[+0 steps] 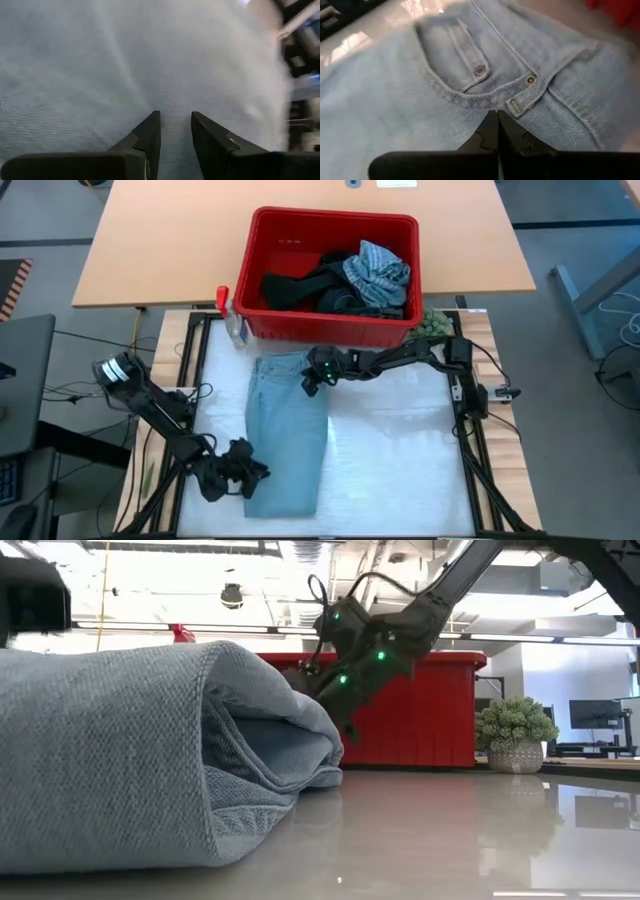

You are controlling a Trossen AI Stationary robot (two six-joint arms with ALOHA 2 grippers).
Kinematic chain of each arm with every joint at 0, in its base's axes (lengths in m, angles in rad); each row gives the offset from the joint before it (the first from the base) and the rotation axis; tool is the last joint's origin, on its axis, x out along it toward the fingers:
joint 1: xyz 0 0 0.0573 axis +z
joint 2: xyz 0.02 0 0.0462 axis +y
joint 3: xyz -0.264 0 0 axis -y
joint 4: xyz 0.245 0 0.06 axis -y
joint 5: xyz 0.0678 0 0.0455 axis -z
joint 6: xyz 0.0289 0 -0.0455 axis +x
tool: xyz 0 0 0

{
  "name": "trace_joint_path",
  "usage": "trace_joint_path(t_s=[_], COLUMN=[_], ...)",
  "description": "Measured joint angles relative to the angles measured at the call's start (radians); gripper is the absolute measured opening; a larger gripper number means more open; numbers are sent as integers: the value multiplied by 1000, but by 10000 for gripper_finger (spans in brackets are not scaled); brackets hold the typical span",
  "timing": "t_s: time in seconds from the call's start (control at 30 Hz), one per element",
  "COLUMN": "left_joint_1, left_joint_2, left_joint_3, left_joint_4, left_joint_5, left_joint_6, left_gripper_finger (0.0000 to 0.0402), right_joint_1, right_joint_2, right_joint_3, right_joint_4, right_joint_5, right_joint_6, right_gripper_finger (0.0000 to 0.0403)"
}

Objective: Fold laundry
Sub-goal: Fold the blue pants from the red laundry bin

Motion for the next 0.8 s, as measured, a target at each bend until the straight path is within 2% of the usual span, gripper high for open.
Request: trace_joint_path(t_s=[0.13,0.23,0.33,0.5,0.6,0.7,0.8], left_joint_1=[0,1,1,-8,-15,-16,-15], left_joint_2=[-145,-237,-279,-239,-185,-134,-84], left_joint_3=[0,1,1,1,1,1,1], left_joint_4=[-49,-81,-92,-94,-96,-91,-93], left_joint_5=[-79,-114,-42,140,194,242,286], left_joint_6=[126,194,247,289,295,295,271], left_gripper_finger=[93,93,93,93,93,93,93], right_joint_1=[15,68,174,388,488,535,549], right_joint_2=[-96,-173,-214,-181,-140,-94,-23], right_joint_3=[11,15,14,12,12,12,12], right_joint_4=[6,8,-3,34,72,80,81], right_joint_5=[-1,0,-3,-2,67,150,177], right_joint_6=[-34,-40,-41,-43,-31,27,118], right_gripper_finger=[23,23,23,24,23,23,23])
